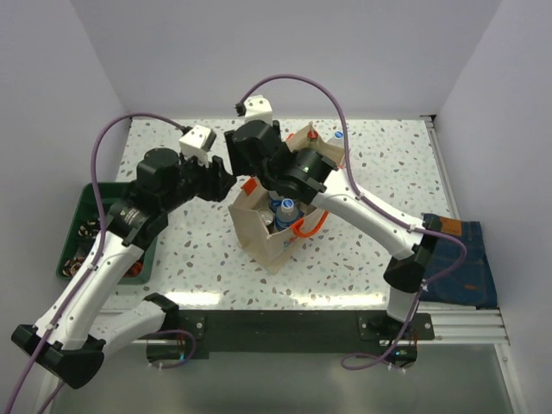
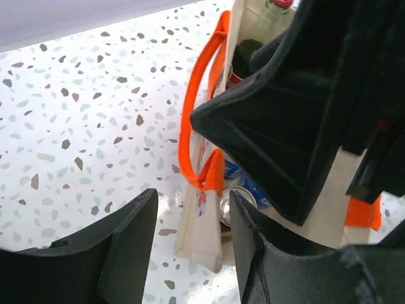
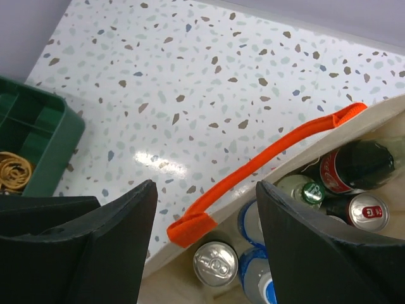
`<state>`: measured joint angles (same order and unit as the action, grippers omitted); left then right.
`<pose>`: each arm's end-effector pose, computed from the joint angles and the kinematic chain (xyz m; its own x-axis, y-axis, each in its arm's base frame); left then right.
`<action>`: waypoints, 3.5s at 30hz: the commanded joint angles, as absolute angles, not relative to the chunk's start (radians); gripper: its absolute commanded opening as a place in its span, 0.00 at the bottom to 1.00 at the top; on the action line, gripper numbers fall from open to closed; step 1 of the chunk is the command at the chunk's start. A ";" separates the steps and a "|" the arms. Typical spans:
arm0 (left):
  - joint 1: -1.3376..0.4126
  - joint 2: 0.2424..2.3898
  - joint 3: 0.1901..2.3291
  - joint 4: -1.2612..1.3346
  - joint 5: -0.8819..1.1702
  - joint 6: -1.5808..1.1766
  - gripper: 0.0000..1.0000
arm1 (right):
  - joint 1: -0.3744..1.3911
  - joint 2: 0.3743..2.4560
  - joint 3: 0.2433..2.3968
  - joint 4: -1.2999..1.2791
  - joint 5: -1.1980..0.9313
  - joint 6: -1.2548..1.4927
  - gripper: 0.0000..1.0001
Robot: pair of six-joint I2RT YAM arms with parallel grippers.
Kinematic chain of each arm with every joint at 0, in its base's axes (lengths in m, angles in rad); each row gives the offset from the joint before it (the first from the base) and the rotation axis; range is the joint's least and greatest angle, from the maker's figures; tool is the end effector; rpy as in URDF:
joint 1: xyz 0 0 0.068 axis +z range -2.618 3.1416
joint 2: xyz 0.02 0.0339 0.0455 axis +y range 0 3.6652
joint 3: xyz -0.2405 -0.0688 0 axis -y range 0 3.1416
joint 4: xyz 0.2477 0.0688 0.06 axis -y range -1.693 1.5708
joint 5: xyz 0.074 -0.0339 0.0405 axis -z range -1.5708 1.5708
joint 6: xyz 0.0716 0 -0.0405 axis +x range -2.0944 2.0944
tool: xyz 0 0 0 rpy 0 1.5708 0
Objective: Place the beverage into the canvas bag
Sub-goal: Place the drink in the canvas bag, then pick up the drink from the center of the board.
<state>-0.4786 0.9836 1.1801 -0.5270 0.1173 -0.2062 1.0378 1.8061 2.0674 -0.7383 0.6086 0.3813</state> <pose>0.2227 -0.1250 0.3738 -0.3957 -0.0238 -0.9181 0.4849 0.8436 -0.2308 0.2475 0.3390 0.4084 -0.3835 -0.0491 -0.9223 -0.3295 0.9401 0.0870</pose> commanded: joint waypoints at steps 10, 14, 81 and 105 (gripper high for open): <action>-0.347 1.094 1.134 -0.445 0.023 -0.244 0.54 | 1.032 1.974 2.241 -0.788 0.750 0.417 0.64; -0.347 1.108 1.094 -0.414 0.069 -0.297 0.54 | 1.032 2.023 2.284 -0.862 0.749 0.440 0.64; -0.261 1.264 1.256 -0.177 0.606 -0.383 0.58 | 0.686 1.568 1.884 -0.733 0.606 0.491 0.60; -0.262 1.537 1.388 0.049 0.706 -0.551 0.59 | 0.315 1.523 1.744 -0.807 0.275 0.419 0.65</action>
<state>-0.2665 1.5501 1.3342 -0.0250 0.6842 -0.5312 0.3542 1.4437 1.6535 -0.7715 0.4061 0.4416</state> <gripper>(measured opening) 0.585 0.649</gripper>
